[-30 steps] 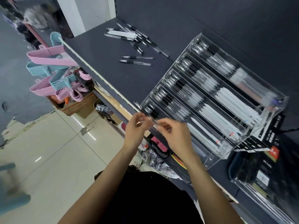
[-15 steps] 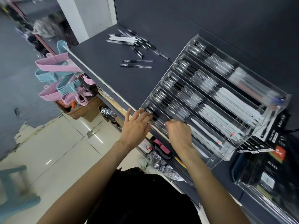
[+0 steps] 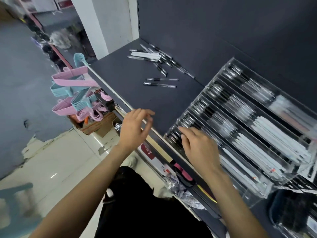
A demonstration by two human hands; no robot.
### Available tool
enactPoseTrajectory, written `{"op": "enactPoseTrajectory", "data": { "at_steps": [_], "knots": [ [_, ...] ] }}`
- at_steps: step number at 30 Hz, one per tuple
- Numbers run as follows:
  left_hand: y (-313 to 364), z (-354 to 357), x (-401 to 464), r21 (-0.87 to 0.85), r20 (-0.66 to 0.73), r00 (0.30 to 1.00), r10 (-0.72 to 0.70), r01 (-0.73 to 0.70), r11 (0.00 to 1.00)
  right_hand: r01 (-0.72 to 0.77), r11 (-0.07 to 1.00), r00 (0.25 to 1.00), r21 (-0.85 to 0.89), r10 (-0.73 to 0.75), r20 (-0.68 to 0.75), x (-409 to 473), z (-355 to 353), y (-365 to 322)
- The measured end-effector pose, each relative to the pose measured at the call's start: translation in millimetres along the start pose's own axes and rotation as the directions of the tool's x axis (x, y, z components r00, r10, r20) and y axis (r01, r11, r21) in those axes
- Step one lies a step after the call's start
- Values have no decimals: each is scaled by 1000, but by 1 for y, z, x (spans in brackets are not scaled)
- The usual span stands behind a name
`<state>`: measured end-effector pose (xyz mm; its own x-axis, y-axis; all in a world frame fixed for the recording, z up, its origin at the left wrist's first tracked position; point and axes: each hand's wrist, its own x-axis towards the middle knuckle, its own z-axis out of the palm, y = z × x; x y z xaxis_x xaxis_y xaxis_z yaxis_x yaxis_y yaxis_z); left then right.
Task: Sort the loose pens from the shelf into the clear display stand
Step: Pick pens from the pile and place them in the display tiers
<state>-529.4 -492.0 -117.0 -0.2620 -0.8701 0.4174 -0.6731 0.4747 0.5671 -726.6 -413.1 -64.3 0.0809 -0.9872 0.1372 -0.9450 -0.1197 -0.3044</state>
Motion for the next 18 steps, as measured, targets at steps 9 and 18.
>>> {"op": "enactPoseTrajectory", "data": {
  "at_steps": [9, 18],
  "knots": [
    [-143, 3, 160, 96, 343, 925, -164, 139, 986, -144, 984, 975, -101, 158, 154, 190, 61, -15],
    [-212, 29, 268, 197, 496, 866, 64, -184, 963, -278, 914, 907, -296, 351, 233, 261, 108, -2]
  ]
}}
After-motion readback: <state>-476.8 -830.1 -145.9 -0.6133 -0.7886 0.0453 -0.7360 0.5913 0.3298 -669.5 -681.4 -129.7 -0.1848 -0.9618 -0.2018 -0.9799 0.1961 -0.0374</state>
